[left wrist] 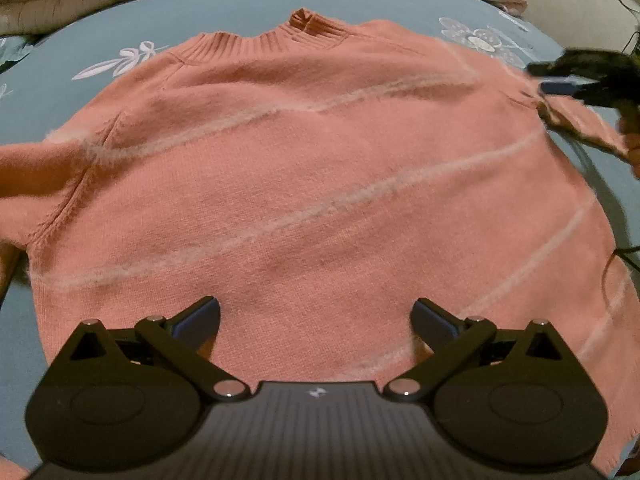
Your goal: Fold clothes
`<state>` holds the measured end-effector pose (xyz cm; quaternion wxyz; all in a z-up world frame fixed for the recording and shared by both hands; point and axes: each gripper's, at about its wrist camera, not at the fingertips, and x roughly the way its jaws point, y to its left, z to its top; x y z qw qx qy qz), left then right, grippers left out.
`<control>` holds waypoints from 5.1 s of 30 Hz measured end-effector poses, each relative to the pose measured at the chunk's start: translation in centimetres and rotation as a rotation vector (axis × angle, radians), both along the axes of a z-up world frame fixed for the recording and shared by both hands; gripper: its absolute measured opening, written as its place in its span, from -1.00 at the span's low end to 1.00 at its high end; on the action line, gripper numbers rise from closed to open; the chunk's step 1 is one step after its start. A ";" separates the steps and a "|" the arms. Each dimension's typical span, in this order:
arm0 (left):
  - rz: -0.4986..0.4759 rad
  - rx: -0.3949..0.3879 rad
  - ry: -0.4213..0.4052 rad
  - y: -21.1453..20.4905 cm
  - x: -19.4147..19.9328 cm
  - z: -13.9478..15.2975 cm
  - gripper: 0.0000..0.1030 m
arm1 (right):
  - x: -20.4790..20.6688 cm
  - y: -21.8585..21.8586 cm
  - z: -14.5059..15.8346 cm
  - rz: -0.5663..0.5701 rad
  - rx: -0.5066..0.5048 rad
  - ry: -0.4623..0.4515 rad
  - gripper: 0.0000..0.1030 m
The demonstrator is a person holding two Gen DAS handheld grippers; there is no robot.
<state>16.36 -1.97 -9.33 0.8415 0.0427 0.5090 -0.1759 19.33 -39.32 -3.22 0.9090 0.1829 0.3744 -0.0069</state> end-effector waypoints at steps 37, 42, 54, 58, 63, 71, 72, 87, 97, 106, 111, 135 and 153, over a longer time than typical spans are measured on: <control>0.004 -0.079 -0.043 1.3 -0.5 0.1 0.97 | 6.5 18.0 -2.7 0.337 -0.250 0.095 0.26; -0.051 -0.182 -0.141 1.8 -1.3 3.0 0.97 | 5.8 18.0 -0.6 0.341 -0.222 0.053 0.27; 0.046 -0.101 -0.010 2.7 2.8 0.1 0.97 | 12.9 17.2 2.2 0.546 -0.432 -0.105 0.26; 0.057 -0.079 -0.008 2.2 2.8 0.0 0.97 | 17.3 16.3 0.7 0.622 -0.467 -0.012 0.25; 0.063 -0.076 -0.003 2.3 2.8 0.2 0.97 | 19.9 16.0 -2.1 0.714 -0.457 0.103 0.25; 0.085 -0.054 -0.010 1.8 2.7 0.8 0.97 | 18.4 17.7 -1.5 0.640 -0.530 0.070 -0.79; 0.093 -0.081 -0.017 2.0 2.8 1.3 0.97 | 18.3 17.8 -1.3 0.610 -0.549 0.057 -0.80; 0.062 -0.033 -0.046 2.4 3.3 -0.2 0.97 | 18.6 16.7 0.7 0.529 -0.414 -0.020 0.44; 0.057 -0.042 -0.048 2.3 3.4 -0.2 0.98 | 21.7 20.3 -2.5 0.772 -0.461 0.104 0.24; 0.047 -0.029 -0.044 2.2 3.7 -0.3 0.98 | 21.5 20.9 -2.3 0.636 -0.380 0.071 -0.56; 0.037 -0.030 -0.062 2.2 3.2 -0.4 0.98 | 21.9 21.0 -2.7 0.584 -0.382 0.076 -0.30; -0.193 0.134 -0.048 9.3 21.5 2.1 0.09 | -1.7 25.4 -1.5 0.471 -0.102 0.158 0.47; -0.103 0.290 -0.120 6.7 21.6 0.6 -0.76 | -3.0 24.9 -1.9 0.423 -0.036 0.155 0.54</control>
